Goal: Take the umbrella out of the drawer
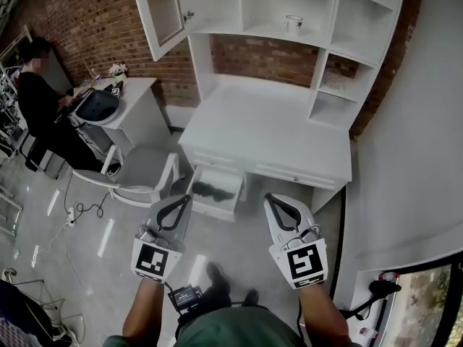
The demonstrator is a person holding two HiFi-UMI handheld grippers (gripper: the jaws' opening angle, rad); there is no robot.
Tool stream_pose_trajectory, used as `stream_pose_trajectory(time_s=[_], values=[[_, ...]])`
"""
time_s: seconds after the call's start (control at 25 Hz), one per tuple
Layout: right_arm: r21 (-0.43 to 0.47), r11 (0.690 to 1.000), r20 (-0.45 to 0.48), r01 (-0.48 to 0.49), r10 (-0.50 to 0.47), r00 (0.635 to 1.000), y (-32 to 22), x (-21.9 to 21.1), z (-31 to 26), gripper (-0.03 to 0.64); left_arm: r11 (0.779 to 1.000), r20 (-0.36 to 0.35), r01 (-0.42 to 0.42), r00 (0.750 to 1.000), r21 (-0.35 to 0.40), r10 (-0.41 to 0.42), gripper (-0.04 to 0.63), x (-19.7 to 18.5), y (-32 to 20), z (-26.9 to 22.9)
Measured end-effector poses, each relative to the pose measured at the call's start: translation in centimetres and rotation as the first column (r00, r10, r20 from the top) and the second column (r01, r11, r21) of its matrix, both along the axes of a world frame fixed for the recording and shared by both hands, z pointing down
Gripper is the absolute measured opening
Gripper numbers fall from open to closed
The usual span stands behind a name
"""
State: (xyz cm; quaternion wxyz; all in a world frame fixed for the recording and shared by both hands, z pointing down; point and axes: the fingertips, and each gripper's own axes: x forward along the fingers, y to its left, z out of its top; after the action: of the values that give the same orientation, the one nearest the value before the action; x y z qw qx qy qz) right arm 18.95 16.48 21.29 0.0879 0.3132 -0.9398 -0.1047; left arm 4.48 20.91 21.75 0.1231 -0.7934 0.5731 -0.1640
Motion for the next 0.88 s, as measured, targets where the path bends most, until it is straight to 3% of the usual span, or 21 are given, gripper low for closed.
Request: stream_pose_trajectory(time_s=[0.52, 0.88], values=[[-0.014, 0.995, -0.026, -0.094, 0.094, 0.995, -8.5, -8.8, 0.4, 0.006, 0.992, -0.003, -0.122, 0.993, 0.023, 0.122, 0.002, -8.2, -11.0, 0.1], [-0.009, 0.989, -0.045, -0.148, 0.147, 0.988, -13.7, -14.7, 0.6, 0.006, 0.985, -0.043, -0.172, 0.984, 0.027, 0.173, 0.002, -13.8, -16.4, 1.2]])
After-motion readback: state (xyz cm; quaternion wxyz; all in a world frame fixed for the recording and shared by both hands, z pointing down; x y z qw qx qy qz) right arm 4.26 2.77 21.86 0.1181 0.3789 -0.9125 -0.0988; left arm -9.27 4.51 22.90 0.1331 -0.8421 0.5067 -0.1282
